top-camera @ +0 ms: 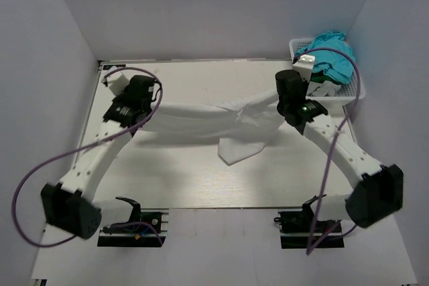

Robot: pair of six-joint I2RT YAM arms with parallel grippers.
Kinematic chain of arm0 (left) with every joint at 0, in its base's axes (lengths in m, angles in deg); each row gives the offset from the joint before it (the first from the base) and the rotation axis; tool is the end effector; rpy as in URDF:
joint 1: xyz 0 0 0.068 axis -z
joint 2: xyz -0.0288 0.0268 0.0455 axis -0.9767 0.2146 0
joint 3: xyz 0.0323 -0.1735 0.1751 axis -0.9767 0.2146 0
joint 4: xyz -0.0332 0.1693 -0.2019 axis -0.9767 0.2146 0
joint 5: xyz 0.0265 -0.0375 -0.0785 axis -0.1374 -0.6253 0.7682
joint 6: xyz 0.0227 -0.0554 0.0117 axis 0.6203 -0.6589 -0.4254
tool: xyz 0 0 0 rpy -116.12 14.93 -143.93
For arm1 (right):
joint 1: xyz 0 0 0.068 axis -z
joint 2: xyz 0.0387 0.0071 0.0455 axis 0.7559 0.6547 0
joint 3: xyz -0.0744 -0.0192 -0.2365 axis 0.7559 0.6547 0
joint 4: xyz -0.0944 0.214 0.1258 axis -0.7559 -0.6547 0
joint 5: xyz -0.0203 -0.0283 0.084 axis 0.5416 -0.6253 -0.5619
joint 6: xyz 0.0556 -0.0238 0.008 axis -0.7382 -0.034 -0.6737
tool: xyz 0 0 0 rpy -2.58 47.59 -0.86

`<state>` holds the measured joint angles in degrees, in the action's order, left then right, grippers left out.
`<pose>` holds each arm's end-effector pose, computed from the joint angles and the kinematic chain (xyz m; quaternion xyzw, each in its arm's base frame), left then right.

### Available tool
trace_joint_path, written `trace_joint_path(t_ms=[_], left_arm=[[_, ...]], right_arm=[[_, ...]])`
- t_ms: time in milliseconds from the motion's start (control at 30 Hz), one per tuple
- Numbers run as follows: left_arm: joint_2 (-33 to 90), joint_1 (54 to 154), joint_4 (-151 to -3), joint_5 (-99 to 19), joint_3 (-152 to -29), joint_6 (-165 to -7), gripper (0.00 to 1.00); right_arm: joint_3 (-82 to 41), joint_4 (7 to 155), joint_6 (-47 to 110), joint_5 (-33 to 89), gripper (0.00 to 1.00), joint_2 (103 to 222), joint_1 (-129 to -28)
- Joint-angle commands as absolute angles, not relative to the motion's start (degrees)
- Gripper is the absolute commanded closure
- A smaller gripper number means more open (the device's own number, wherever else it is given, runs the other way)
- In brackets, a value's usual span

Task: Fold and stack the t-shirts
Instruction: Flatten out the tshirt

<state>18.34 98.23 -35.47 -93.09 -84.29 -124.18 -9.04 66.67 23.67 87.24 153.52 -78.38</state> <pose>0.2477 -0.0590 0.3264 -0.3676 0.7664 0.0510 0.5244 0.2749 0.1129 0.3296 0.1461 0.7711 -0.1484 0.6018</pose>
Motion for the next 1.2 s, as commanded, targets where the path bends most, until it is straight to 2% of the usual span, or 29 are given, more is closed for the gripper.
trace_joint_path(t_ms=[0, 133, 167, 233, 300, 333, 367, 433, 467, 500, 533, 667, 700, 733, 767, 800, 867, 1000, 1167], left_arm=[[31.14, 95.19, -40.04, -91.60, -88.50, -124.01, 1.00], [49.95, 91.50, -46.52, -87.65, -97.64, -117.88, 0.98], [53.99, 90.28, -46.55, -86.51, -100.27, -117.86, 0.98], [65.03, 89.04, -45.41, -84.66, -110.37, -116.03, 0.98], [70.79, 88.15, -44.79, -82.82, -118.70, -114.01, 0.84], [73.34, 87.46, -44.09, -81.77, -121.28, -112.78, 0.71], [77.11, 87.45, -43.04, -79.32, -123.65, -111.98, 0.37], [79.16, 86.23, -39.80, -77.63, -128.94, -111.97, 0.00], [79.17, 86.22, -39.78, -77.62, -128.95, -111.36, 0.00], [78.12, 86.22, -39.08, -77.62, -128.43, -111.36, 0.00], [76.98, 85.61, -39.08, -77.62, -127.29, -111.36, 0.00], [66.45, 85.00, -39.08, -77.62, -113.36, -111.97, 0.00], [63.90, 84.99, -39.60, -77.62, -110.35, -113.37, 0.00], [61.35, 84.99, -40.39, -75.54, -107.45, -113.90, 0.00], [56.36, 84.99, -41.18, -74.12, -101.15, -113.91, 0.00], [54.14, 84.38, -43.80, -70.54, -97.96, -113.91, 0.00], [50.62, 84.37, -46.53, -67.88, -89.72, -114.52, 0.00], [48.49, 83.85, -50.06, -65.06, -85.18, -115.75, 0.00], [53.32, 83.85, -51.12, -62.60, -86.50, -115.75, 0.00]], right_arm=[[-14.60, 70.93, 22.07, 79.53, 1.00, 162.33, -74.33], [-23.92, 70.85, 23.12, 72.93, 1.00, 175.18, -68.19], [-26.02, 70.32, 23.64, 69.52, 1.00, 181.90, -67.48], [-35.60, 68.04, 24.61, 67.56, 1.00, 186.43, -65.64], [-45.42, 65.06, 26.10, 66.93, 1.00, 194.87, -64.93], [-47.30, 64.87, 26.98, 67.02, 1.00, 196.72, -64.84], [-50.80, 63.91, 27.69, 66.94, 0.95, 199.43, -64.92], [-54.67, 62.41, 29.27, 66.15, 0.65, 202.96, -65.01], [-54.70, 61.80, 29.45, 65.88, 0.48, 203.32, -65.19], [-54.44, 61.35, 29.62, 64.23, 0.20, 202.81, -65.19], [-53.91, 61.18, 30.32, 63.95, 0.10, 201.58, -65.27], [-42.69, 61.52, 30.51, 62.37, 0.10, 193.59, -66.42], [-37.96, 62.22, 30.85, 60.45, 0.10, 187.74, -67.29], [-35.47, 62.23, 30.94, 58.08, 0.10, 185.77, -67.56], [-27.88, 62.84, 30.68, 55.80, 0.10, 183.92, -68.00], [-25.54, 62.93, 30.59, 53.16, 0.10, 177.73, -68.96], [-21.14, 61.44, 27.53, 49.91, 0.10, 172.86, -70.10], [-7.53, 57.58, 21.29, 43.30, 0.10, 166.60, -71.60], [-2.76, 56.34, 13.46, 39.25, 0.10, 166.85, -73.97]])
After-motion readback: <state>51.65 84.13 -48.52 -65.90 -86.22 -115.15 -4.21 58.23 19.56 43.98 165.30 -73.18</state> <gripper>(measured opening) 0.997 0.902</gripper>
